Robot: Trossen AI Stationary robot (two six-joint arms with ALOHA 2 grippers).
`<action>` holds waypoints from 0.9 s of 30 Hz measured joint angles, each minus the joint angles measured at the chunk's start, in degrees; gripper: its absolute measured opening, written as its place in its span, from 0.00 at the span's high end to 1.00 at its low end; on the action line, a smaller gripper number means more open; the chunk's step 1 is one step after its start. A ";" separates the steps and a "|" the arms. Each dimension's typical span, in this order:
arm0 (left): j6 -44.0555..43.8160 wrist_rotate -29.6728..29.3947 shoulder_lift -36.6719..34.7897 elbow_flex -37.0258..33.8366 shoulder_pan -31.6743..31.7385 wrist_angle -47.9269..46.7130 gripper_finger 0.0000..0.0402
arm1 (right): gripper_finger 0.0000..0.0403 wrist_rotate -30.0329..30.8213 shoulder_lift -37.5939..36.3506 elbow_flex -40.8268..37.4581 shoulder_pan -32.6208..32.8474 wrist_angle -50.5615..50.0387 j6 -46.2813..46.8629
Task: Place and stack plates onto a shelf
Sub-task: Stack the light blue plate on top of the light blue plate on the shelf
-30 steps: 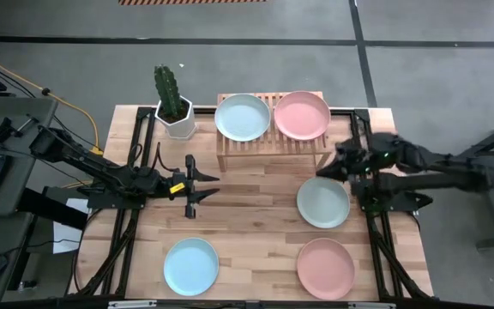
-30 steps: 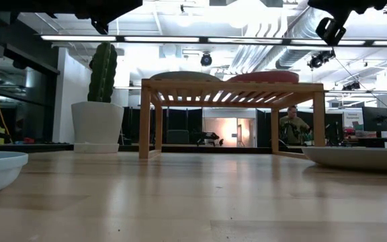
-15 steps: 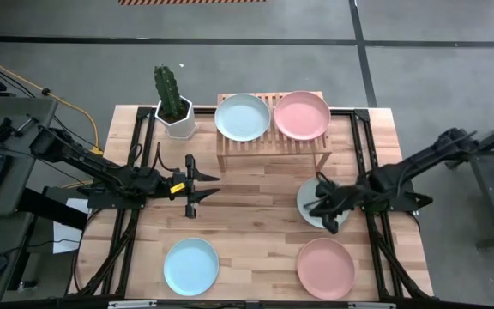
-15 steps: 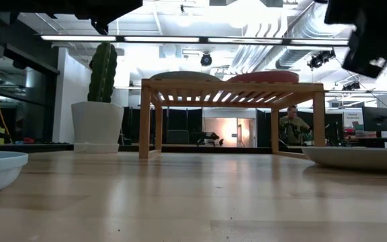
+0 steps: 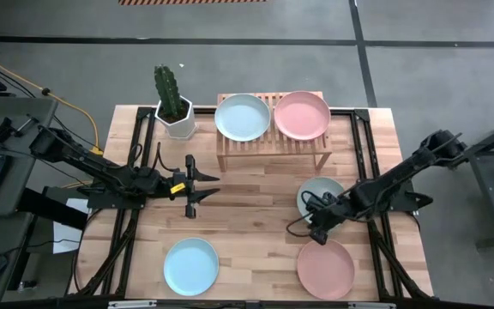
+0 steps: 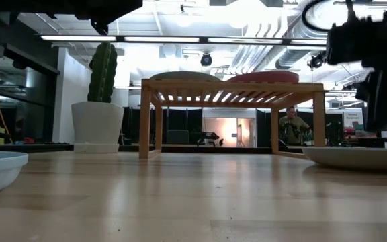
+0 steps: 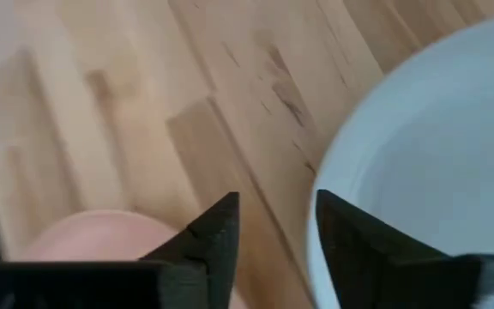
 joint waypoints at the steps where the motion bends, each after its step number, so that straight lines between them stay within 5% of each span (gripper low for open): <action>1: 0.00 0.00 -0.02 0.00 0.00 0.00 0.68 | 0.62 0.00 1.11 0.00 -0.04 0.00 -0.01; 27: -1.29 0.00 -0.02 0.00 0.00 -0.79 0.68 | 0.59 3.30 10.06 0.11 -1.33 -1.25 5.97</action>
